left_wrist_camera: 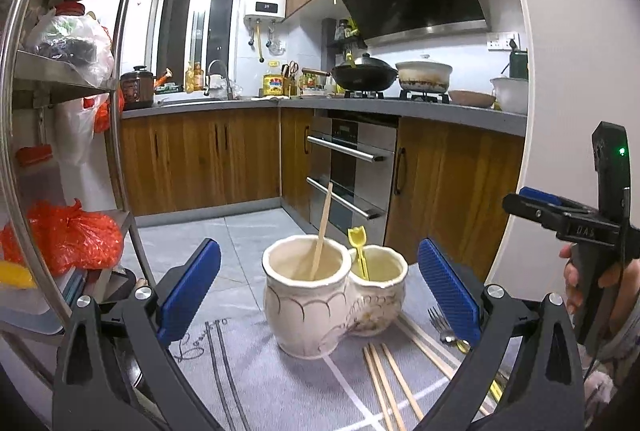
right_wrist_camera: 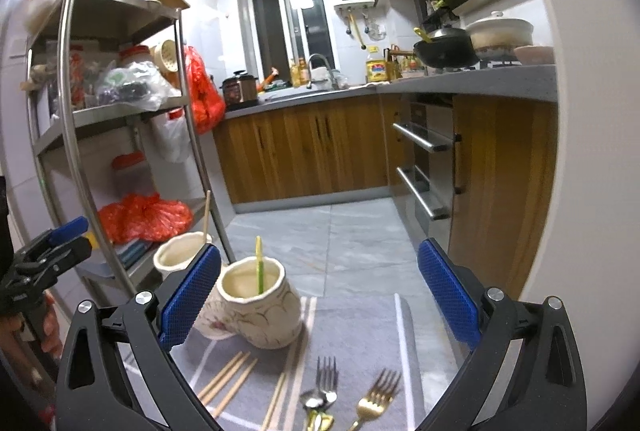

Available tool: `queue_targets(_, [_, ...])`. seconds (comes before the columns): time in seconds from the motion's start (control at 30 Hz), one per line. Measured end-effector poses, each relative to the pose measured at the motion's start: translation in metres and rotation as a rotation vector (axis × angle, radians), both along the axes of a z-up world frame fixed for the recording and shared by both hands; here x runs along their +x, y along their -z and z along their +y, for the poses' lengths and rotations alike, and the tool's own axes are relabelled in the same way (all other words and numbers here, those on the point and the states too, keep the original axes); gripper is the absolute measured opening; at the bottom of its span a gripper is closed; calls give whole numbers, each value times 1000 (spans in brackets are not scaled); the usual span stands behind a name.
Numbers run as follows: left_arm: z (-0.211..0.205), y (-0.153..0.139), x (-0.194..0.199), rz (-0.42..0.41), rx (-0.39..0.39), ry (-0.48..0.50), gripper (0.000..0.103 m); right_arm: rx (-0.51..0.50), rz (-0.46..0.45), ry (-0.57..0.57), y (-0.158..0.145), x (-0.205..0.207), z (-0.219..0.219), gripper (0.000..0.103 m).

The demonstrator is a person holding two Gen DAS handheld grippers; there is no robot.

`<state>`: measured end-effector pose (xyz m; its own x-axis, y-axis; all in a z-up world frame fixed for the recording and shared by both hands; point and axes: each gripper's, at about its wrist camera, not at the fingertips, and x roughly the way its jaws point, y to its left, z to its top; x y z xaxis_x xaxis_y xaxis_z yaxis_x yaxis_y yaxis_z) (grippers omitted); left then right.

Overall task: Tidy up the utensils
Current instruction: 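Withdraw both open tools back toward the utensils on the cloth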

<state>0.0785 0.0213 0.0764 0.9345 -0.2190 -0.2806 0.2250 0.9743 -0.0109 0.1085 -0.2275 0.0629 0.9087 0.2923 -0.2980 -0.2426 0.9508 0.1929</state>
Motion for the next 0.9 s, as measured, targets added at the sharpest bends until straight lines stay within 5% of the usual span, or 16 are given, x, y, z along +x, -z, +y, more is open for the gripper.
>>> queue_targets(0.37, [-7,19,-9,53,19,16,97,-16,56,11,19,-9,-8,98])
queue_targets(0.67, [-17,48,-6,122,97,-16,97,-142,86,0,37,-15,7,98])
queue_targets(0.9, [-29,78,1,263,152,24,97,-219,174,-7,64,-18,4,98])
